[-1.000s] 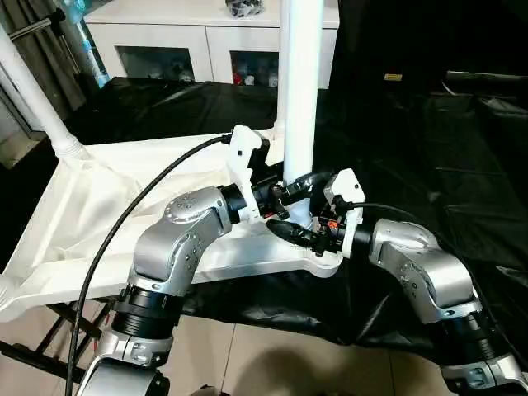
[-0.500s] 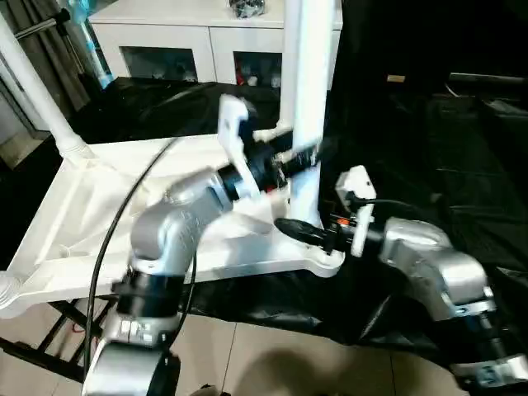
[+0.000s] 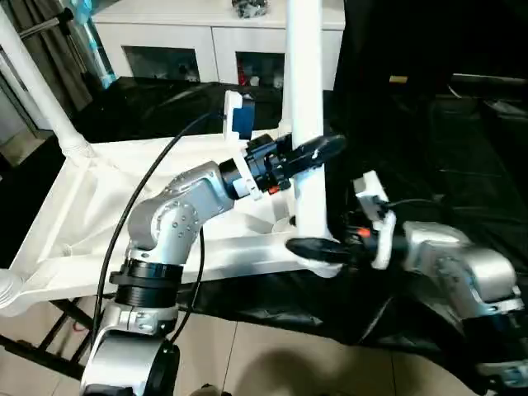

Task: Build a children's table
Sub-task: Insert table leg to table base

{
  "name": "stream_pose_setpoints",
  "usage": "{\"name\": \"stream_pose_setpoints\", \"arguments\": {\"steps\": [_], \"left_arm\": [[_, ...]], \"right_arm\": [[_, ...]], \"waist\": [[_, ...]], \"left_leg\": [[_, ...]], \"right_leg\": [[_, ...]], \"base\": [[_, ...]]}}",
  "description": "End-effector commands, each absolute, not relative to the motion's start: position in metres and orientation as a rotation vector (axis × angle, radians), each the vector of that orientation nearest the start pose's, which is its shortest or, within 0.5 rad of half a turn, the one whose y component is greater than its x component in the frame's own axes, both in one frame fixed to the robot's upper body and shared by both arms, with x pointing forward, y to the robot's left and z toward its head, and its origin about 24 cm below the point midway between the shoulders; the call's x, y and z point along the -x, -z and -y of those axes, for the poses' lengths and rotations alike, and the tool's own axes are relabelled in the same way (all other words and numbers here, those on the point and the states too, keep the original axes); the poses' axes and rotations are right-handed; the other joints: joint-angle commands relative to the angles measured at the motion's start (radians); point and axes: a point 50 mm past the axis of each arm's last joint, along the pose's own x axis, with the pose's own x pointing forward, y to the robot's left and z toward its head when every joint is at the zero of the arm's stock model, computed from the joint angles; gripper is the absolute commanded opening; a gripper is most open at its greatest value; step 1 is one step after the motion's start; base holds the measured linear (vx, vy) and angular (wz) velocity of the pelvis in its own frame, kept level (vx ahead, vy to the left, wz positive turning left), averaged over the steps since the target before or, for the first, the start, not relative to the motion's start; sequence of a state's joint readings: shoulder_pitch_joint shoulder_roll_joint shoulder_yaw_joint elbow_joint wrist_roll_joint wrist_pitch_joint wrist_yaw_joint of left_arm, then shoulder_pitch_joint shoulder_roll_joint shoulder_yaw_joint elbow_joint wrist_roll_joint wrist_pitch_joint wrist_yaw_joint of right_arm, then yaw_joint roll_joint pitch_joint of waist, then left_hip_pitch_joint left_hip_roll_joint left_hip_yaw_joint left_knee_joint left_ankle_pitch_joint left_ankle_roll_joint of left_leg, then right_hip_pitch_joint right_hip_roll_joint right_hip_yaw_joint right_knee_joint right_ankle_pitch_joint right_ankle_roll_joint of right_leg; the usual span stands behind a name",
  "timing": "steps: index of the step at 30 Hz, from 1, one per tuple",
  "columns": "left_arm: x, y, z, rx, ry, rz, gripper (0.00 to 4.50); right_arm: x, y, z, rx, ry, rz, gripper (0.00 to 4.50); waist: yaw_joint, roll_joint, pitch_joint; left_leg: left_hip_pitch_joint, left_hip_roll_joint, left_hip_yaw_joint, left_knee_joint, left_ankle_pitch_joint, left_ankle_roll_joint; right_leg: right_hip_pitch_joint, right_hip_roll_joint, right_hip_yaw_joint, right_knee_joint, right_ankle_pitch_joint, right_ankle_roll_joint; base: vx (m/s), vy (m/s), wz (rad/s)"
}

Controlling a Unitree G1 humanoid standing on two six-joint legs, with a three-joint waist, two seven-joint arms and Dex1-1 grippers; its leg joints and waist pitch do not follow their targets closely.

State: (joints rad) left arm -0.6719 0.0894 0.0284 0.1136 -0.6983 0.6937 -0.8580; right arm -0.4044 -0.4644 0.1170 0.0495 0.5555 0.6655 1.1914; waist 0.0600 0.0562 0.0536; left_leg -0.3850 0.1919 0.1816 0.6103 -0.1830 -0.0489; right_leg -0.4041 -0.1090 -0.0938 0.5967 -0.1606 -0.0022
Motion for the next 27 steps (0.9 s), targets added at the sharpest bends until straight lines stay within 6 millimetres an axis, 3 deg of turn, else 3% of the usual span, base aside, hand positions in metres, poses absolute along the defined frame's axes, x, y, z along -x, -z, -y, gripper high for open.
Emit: {"name": "stream_pose_setpoints", "arguments": {"steps": [1, 4, 7, 10, 11, 13, 14, 17, 23, 26, 27], "left_arm": [[-0.315, -0.177, -0.067, 0.533, 1.316, 0.013, 2.01], [-0.317, -0.179, -0.069, 0.519, 1.29, 0.035, 1.94], [-0.318, -0.179, -0.069, 0.473, 1.245, 0.041, 1.9], [-0.32, -0.179, -0.069, 0.424, 1.204, 0.048, 1.89], [-0.322, -0.178, -0.068, 0.363, 1.15, 0.044, 1.89], [-0.325, -0.177, -0.068, 0.303, 1.066, 0.024, 1.89], [-0.33, -0.176, -0.067, 0.25, 0.953, 0.002, 1.89], [-0.332, -0.177, -0.065, 0.207, 0.858, 0.004, 1.88], [-0.333, -0.182, -0.059, 0.193, 0.799, 0.027, 1.88], [-0.334, -0.182, -0.058, 0.168, 0.764, 0.023, 1.88], [-0.334, -0.182, -0.058, 0.168, 0.764, 0.023, 1.88]], "right_arm": [[-0.277, -0.116, 0.139, -0.218, -1.443, -0.298, 2.72], [-0.283, -0.114, 0.138, -0.153, -1.389, -0.283, 2.72], [-0.289, -0.113, 0.137, -0.144, -1.337, -0.3, 3.42], [-0.294, -0.113, 0.135, -0.137, -1.288, -0.285, 3.62], [-0.3, -0.112, 0.133, -0.097, -1.208, -0.273, 3.75], [-0.308, -0.11, 0.131, -0.068, -1.116, -0.267, 3.89], [-0.316, -0.108, 0.127, -0.054, -1.015, -0.258, 3.9], [-0.322, -0.105, 0.117, -0.063, -0.934, -0.244, 3.91], [-0.327, -0.101, 0.093, -0.061, -0.882, -0.234, 3.91], [-0.33, -0.101, 0.083, -0.078, -0.851, -0.229, 3.91], [-0.33, -0.101, 0.083, -0.078, -0.851, -0.229, 3.65]], "waist": [[0.006, -0.025, -0.079], [0.006, -0.027, -0.078], [0.003, -0.027, -0.078], [0.002, -0.027, -0.079], [0.002, -0.023, -0.08], [-0.002, -0.025, -0.08], [-0.005, -0.026, -0.079], [-0.004, -0.026, -0.08], [-0.003, -0.021, -0.083], [-0.006, -0.022, -0.081], [-0.004, -0.021, -0.08]], "left_leg": [[0.009, 0.027, -0.007, -0.061, -0.119, 0.082], [0.009, 0.027, -0.007, -0.061, -0.122, 0.078], [0.01, 0.027, -0.007, -0.061, -0.12, 0.073], [0.01, 0.027, -0.008, -0.062, -0.11, 0.066], [0.011, 0.03, -0.01, -0.062, -0.099, 0.063], [0.011, 0.027, -0.009, -0.062, -0.1, 0.052], [0.01, 0.03, -0.009, -0.063, -0.099, 0.043], [0.01, 0.025, -0.008, -0.062, -0.101, 0.042], [0.01, 0.026, -0.007, -0.062, -0.087, 0.054], [0.01, 0.025, -0.007, -0.063, -0.107, 0.049], [0.011, 0.025, -0.007, -0.064, -0.111, 0.047]], "right_leg": [[0.062, -0.034, 0.039, -0.061, -0.222, -0.222], [0.06, -0.035, 0.039, -0.064, -0.24, -0.214], [0.06, -0.033, 0.039, -0.064, -0.248, -0.206], [0.059, -0.033, 0.039, -0.062, -0.236, -0.2], [0.057, -0.033, 0.04, -0.061, -0.225, -0.198], [0.057, -0.032, 0.039, -0.061, -0.227, -0.192], [0.056, -0.033, 0.04, -0.057, -0.225, -0.193], [0.058, -0.032, 0.039, -0.06, -0.231, -0.185], [0.056, -0.031, 0.04, -0.054, -0.165, -0.211], [0.057, -0.032, 0.04, -0.057, -0.183, -0.208], [0.057, -0.033, 0.04, -0.058, -0.19, -0.206]], "base": [[0.0, 0.0, 0.0], [0.0, 0.0, 0.0], [0.0, 0.0, 0.0], [0.0, 0.0, 0.0], [0.0, 0.0, 0.0], [0.0, 0.0, 0.0], [0.0, 0.0, 0.0], [0.0, 0.0, 0.0], [0.0, 0.0, 0.0], [0.0, 0.0, 0.0], [0.0, 0.0, 0.0]]}}
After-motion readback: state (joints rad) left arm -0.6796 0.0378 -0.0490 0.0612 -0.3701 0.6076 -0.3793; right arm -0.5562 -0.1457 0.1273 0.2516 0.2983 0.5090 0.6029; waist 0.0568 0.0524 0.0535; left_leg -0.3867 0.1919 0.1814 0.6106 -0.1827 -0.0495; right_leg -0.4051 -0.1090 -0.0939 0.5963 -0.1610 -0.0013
